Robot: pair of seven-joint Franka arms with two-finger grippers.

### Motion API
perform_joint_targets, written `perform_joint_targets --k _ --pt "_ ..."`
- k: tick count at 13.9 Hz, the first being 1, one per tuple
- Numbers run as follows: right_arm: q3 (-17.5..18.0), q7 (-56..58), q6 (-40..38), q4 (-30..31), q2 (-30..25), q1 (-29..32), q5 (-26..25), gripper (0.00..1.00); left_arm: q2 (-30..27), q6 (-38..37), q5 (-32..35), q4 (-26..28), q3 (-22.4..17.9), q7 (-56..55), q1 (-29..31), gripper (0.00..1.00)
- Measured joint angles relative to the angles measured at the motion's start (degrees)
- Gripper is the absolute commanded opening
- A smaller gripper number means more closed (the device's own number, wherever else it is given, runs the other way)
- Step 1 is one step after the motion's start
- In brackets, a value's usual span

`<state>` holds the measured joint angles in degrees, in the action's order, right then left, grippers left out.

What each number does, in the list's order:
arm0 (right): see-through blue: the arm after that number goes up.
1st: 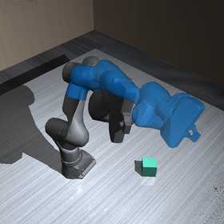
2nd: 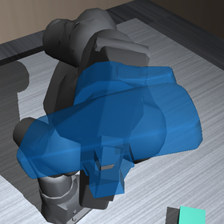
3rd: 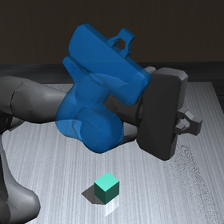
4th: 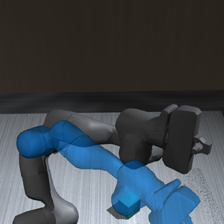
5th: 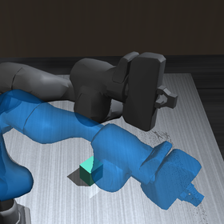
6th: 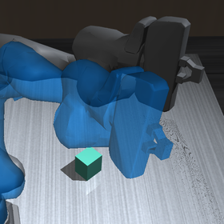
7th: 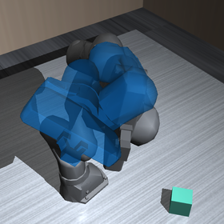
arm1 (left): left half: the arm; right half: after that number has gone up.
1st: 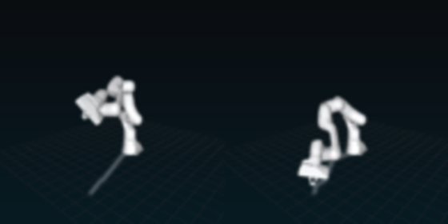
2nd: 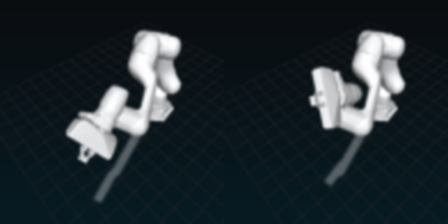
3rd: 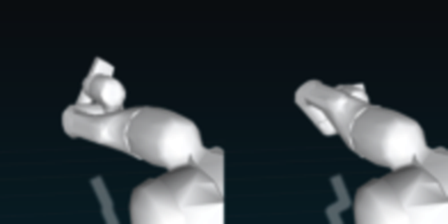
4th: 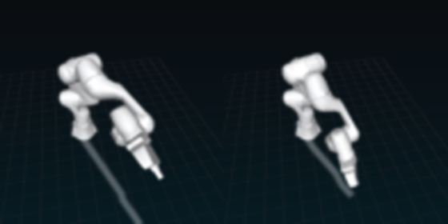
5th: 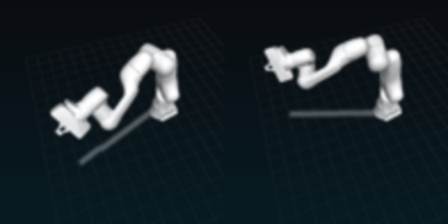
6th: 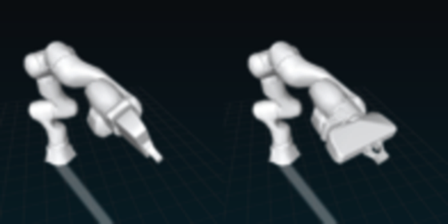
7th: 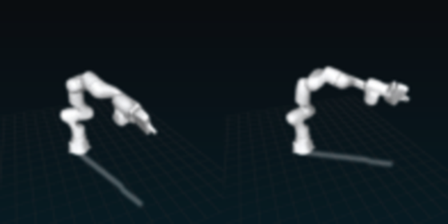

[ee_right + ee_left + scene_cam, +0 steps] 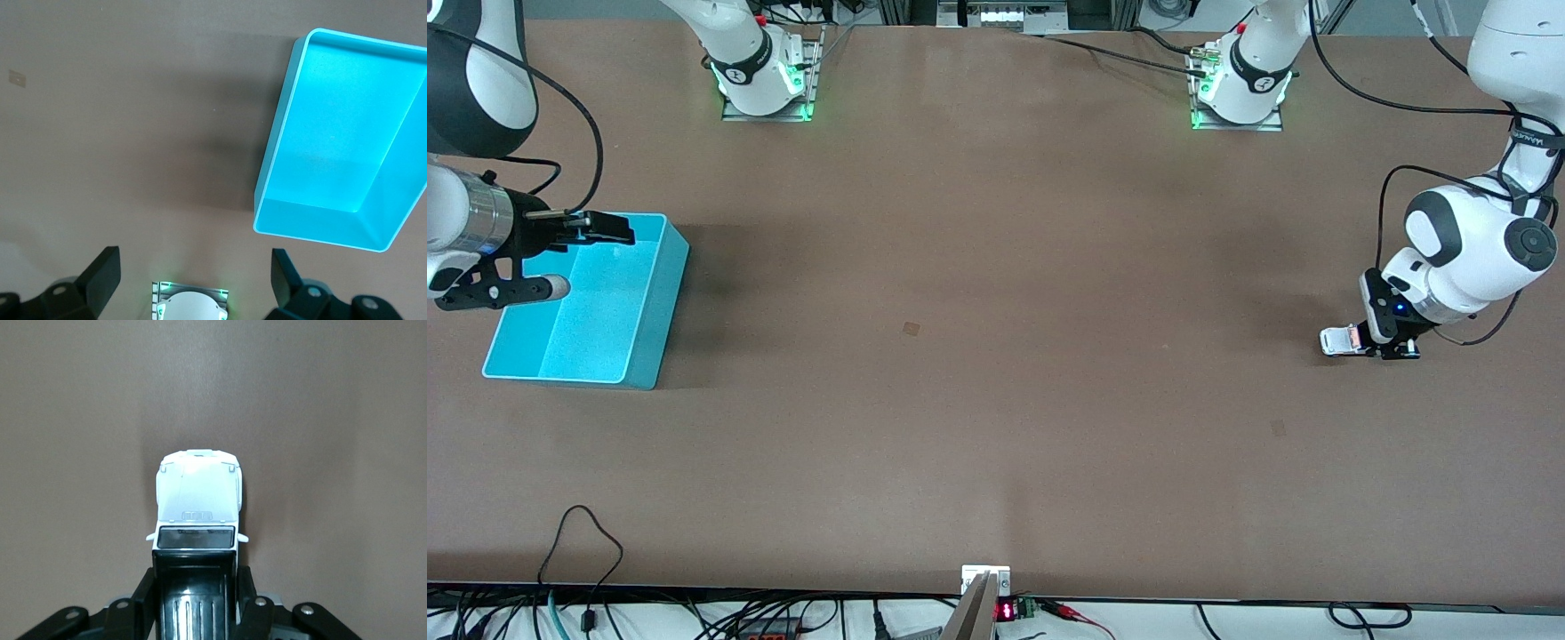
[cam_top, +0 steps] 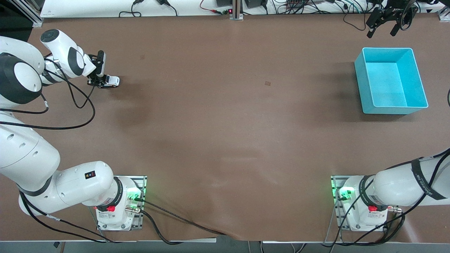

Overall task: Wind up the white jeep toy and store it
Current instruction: 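Drag the jeep backward along the table with the left gripper, then open the left gripper and lift off, letting the jeep roll forward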

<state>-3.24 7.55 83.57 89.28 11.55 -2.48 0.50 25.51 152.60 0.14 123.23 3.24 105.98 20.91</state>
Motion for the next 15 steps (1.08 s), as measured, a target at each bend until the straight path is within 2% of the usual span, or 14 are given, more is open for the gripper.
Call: perform_joint_targets --k 2,3,4,5,8,12,15 --pt "0.0 0.0 0.0 0.0 0.0 0.0 0.0 1.0 0.1 0.0 0.0 -0.2 0.0 0.4 0.4 0.22" --pt "0.0 0.0 0.0 0.0 0.0 0.0 0.0 1.0 0.2 0.0 0.0 -0.2 0.0 0.5 0.5 0.3" --pt "0.0 0.0 0.0 0.0 0.0 0.0 0.0 1.0 0.2 0.0 0.0 -0.3 0.0 0.5 0.6 0.59" --pt "0.0 0.0 0.0 0.0 0.0 0.0 0.0 1.0 0.2 -0.1 0.0 -0.3 0.1 0.5 0.9 1.0" --pt "0.0 0.0 0.0 0.0 0.0 0.0 0.0 1.0 0.9 -5.4 0.0 -1.6 1.4 1.4 1.7 1.0" --pt "0.0 0.0 0.0 0.0 0.0 0.0 0.0 1.0 -1.6 -19.7 0.0 -9.4 5.6 1.3 1.7 1.0" --pt "0.0 0.0 0.0 0.0 0.0 0.0 0.0 1.0 -4.2 -22.5 0.0 -10.5 6.5 1.4 1.6 1.0"
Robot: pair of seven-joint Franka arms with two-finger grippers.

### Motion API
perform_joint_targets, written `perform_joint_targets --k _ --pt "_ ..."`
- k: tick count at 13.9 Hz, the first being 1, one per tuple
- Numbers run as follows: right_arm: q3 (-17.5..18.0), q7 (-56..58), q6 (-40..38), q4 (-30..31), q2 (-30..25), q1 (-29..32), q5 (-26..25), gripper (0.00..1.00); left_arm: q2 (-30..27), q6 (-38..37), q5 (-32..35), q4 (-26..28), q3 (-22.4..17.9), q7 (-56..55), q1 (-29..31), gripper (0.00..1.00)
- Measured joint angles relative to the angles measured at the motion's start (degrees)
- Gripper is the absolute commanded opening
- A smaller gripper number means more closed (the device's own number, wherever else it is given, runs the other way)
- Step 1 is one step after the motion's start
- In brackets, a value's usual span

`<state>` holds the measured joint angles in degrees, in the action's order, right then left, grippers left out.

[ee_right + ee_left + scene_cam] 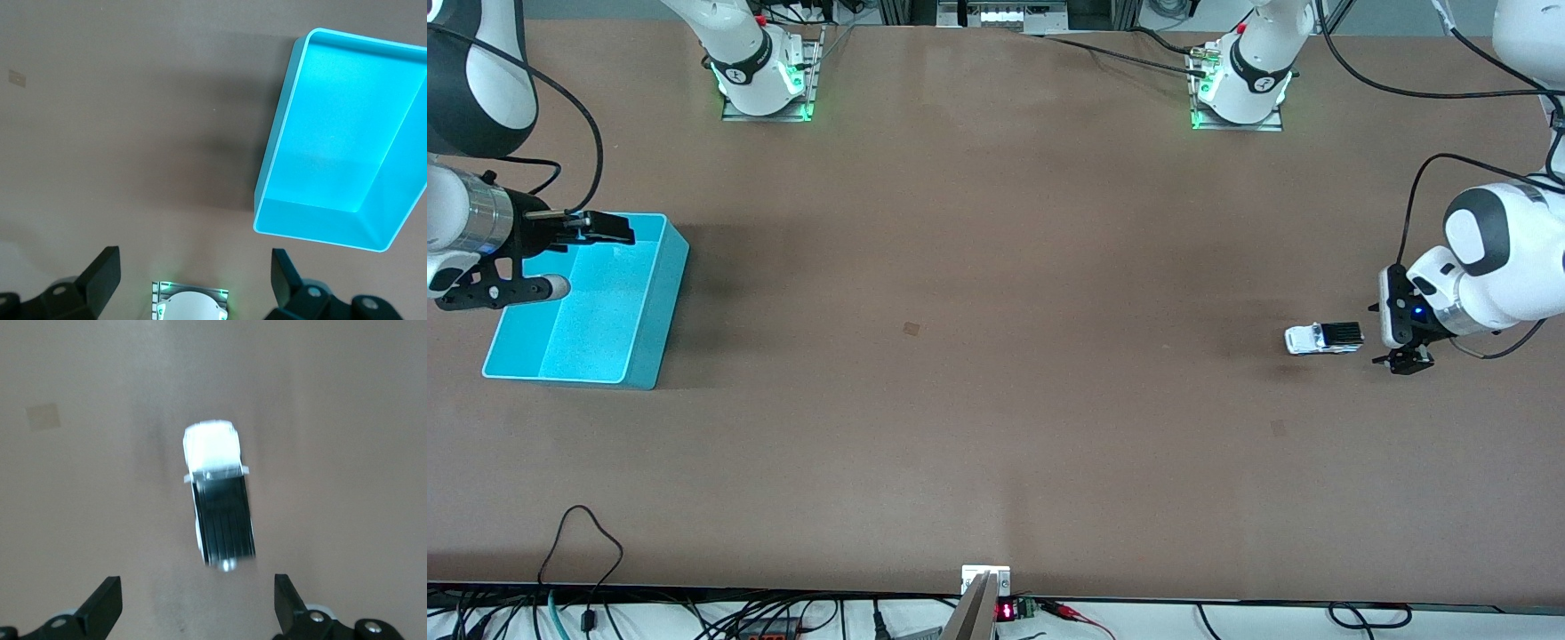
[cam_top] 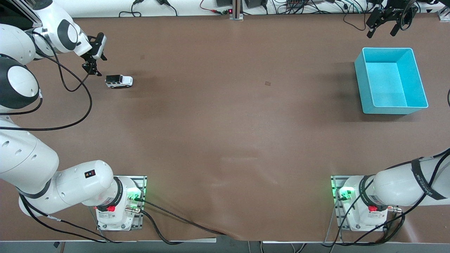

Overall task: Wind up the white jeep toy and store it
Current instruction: 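Open the left gripper and lift off, letting the jeep roll forward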

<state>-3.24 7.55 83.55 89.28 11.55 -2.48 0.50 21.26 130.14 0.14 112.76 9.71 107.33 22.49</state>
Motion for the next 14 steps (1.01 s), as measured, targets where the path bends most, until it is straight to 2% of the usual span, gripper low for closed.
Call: perform_joint_targets --k 10,14 --pt "0.0 0.0 0.0 0.0 0.0 0.0 0.0 1.0 -0.4 0.8 0.0 0.2 1.6 0.0 -0.5 1.0" --pt "0.0 0.0 0.0 0.0 0.0 0.0 0.0 1.0 -1.1 1.3 0.0 -0.1 1.9 -0.2 -3.7 1.0"
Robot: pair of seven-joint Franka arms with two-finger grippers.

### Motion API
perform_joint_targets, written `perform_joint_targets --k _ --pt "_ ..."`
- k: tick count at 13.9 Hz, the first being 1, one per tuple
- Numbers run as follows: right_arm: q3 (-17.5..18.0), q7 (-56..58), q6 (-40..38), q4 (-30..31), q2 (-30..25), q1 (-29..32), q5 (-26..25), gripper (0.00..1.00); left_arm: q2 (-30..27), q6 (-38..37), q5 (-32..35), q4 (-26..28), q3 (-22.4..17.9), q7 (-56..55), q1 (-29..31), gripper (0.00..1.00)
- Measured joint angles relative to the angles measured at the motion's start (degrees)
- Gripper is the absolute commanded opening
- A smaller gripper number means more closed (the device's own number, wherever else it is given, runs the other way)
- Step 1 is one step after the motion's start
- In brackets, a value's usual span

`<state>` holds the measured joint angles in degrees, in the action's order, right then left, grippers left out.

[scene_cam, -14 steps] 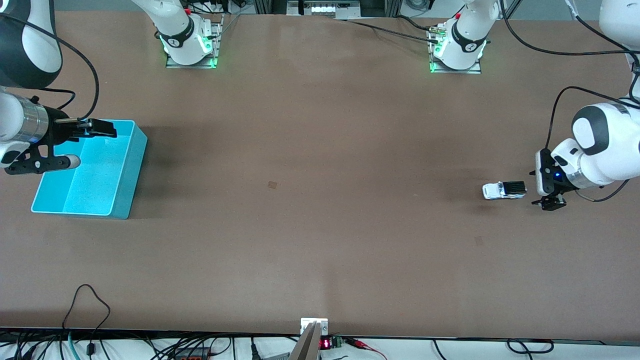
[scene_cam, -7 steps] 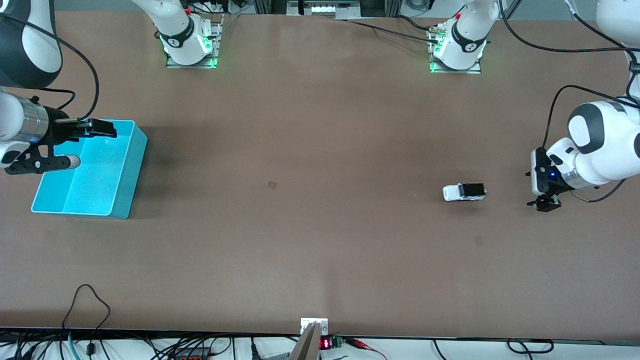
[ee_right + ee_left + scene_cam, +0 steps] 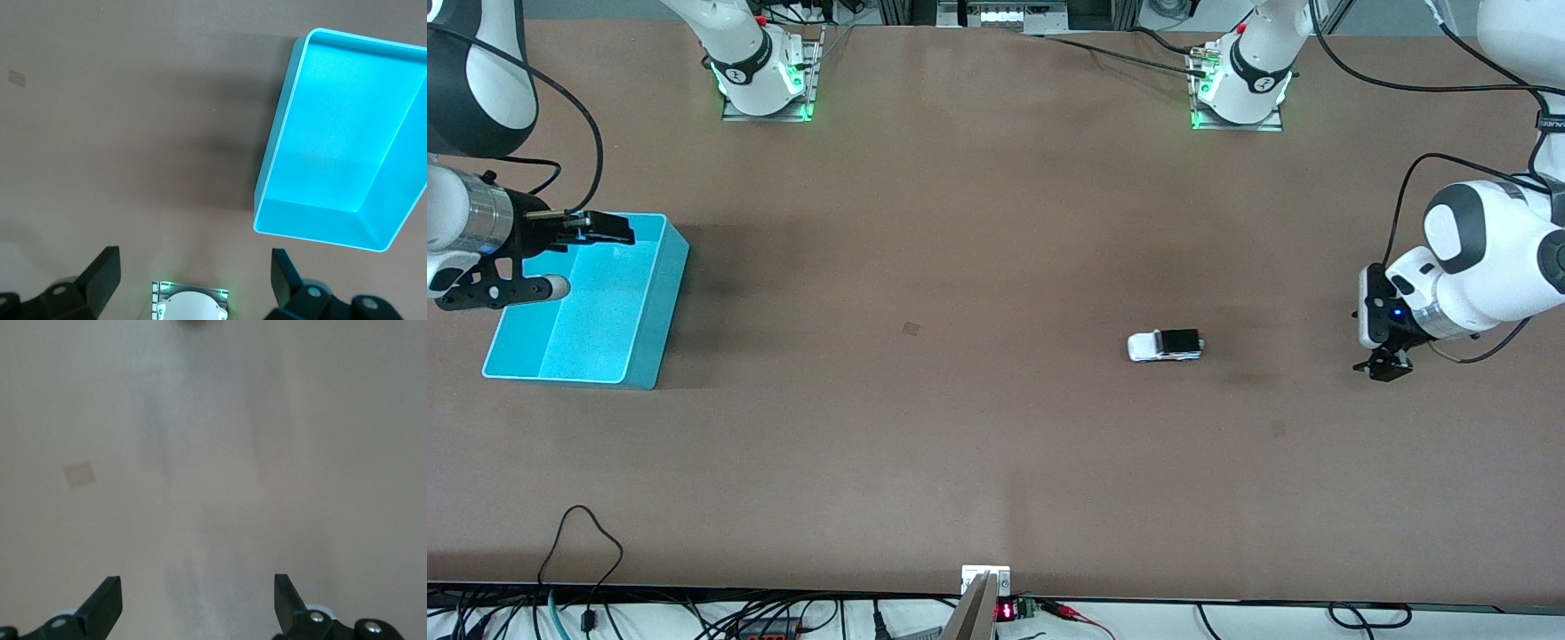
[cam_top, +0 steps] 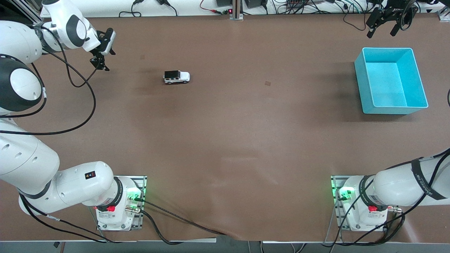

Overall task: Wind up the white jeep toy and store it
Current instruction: 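Open the left gripper and lift off, letting the jeep roll forward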

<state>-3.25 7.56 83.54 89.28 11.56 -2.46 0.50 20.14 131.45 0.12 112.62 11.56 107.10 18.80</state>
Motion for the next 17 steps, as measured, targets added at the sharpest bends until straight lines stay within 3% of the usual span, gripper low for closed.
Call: perform_joint_targets --k 9,17 --pt "0.1 0.0 0.0 0.0 0.0 -0.1 0.0 1.0 -2.4 1.4 0.0 -0.2 0.2 -6.9 -9.5 1.0" --pt "0.3 0.0 -0.4 0.0 0.0 -1.1 1.6 1.0 -2.4 3.0 0.0 0.0 -0.1 -7.4 -10.0 1.0"
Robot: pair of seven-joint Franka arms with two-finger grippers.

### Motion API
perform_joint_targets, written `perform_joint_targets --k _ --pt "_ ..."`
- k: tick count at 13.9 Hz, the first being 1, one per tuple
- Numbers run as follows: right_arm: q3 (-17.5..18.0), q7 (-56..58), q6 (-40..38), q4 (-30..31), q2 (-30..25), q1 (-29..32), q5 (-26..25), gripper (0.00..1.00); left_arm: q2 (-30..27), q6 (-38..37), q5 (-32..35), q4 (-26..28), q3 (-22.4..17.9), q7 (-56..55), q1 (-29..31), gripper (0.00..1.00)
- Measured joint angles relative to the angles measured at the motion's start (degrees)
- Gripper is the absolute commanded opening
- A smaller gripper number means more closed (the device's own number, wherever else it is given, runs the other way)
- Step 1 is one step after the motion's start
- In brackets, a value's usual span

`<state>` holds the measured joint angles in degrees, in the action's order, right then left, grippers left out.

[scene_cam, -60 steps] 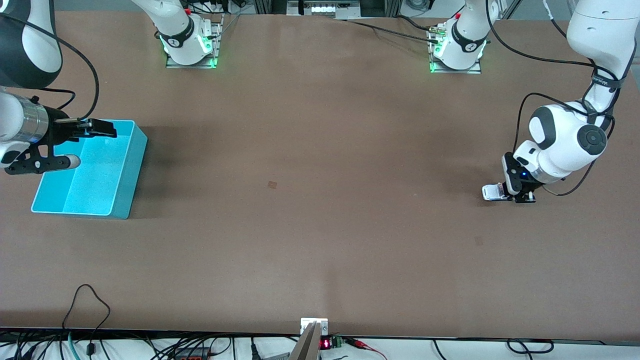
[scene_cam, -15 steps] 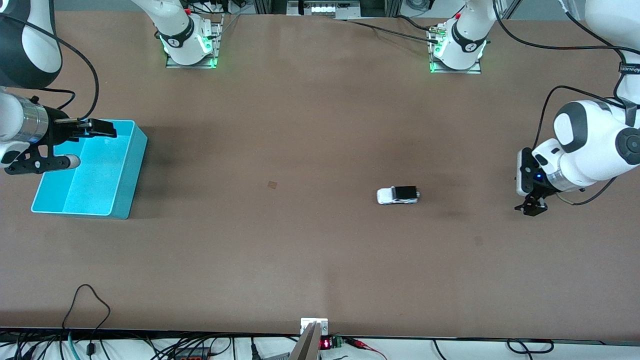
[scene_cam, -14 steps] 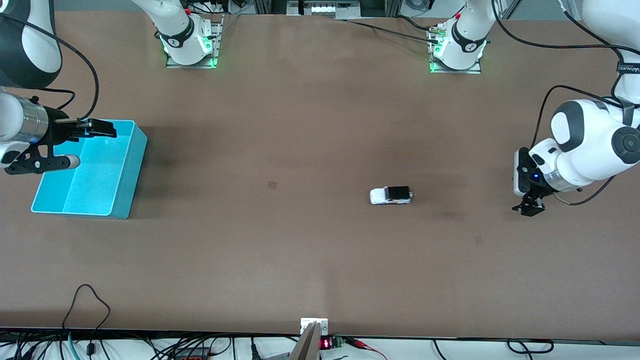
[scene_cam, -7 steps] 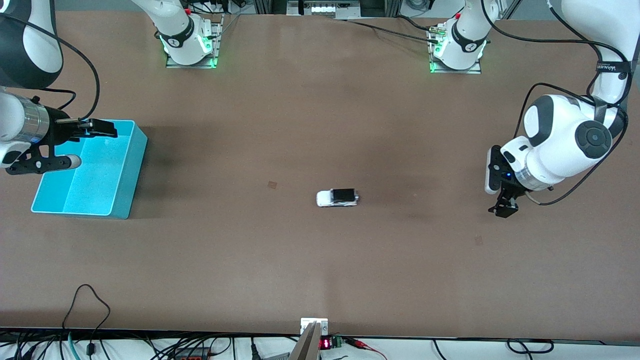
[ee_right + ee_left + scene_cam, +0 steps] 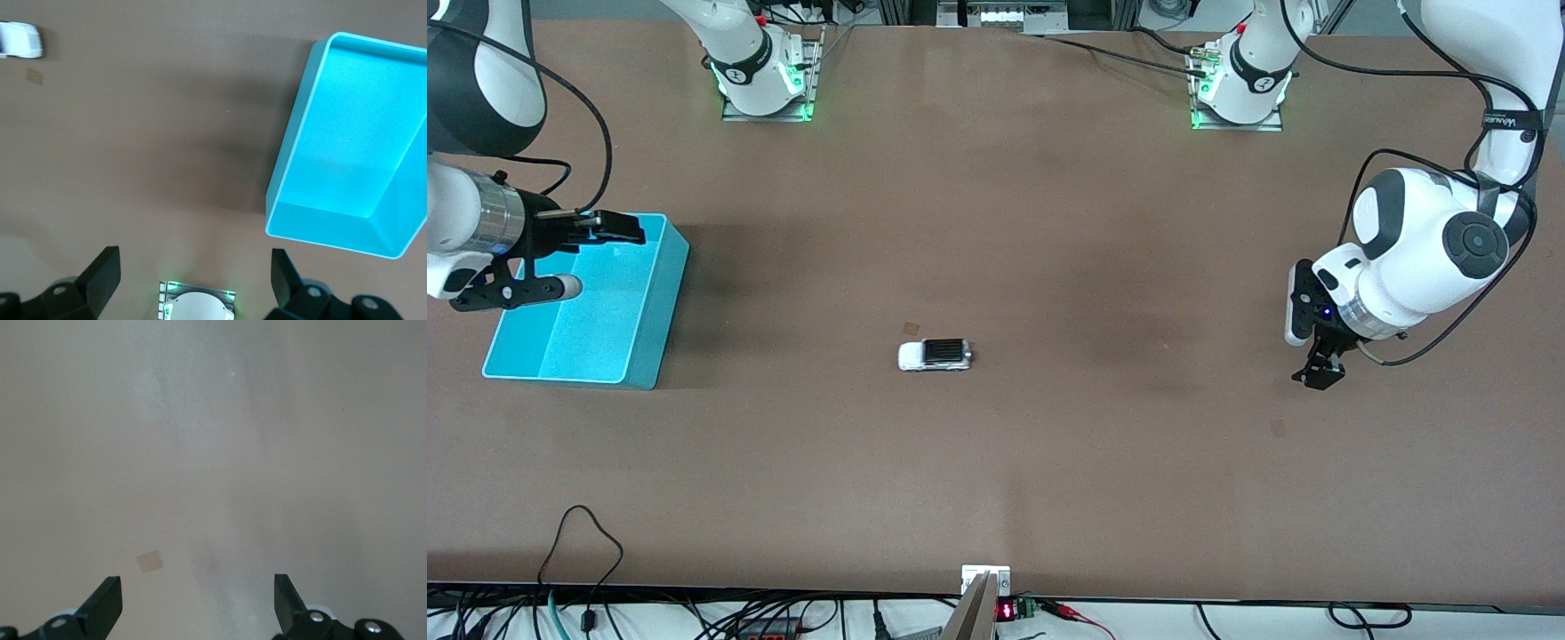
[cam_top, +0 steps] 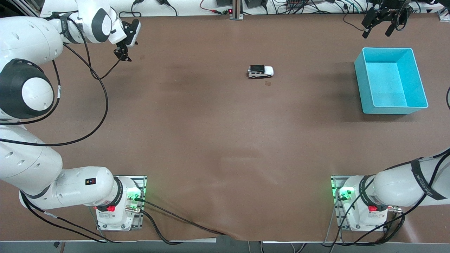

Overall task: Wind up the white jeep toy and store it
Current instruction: 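Open the left gripper and lift off, letting the jeep roll forward, then retract the left arm while the right gripper reaches toward the jeep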

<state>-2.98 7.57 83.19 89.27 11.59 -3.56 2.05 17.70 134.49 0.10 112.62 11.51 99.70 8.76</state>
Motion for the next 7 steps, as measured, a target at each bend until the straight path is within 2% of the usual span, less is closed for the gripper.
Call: perform_joint_targets --k 5,7 --pt "0.1 2.5 -2.7 0.7 -0.6 -0.3 2.2 1.0 -0.8 0.5 0.0 -0.9 0.0 -14.9 -0.1 1.0" --pt "0.9 2.7 -0.4 4.8 -3.2 -0.3 2.6 1.0 -1.1 0.5 0.0 -1.3 0.0 -24.0 -0.7 1.0"
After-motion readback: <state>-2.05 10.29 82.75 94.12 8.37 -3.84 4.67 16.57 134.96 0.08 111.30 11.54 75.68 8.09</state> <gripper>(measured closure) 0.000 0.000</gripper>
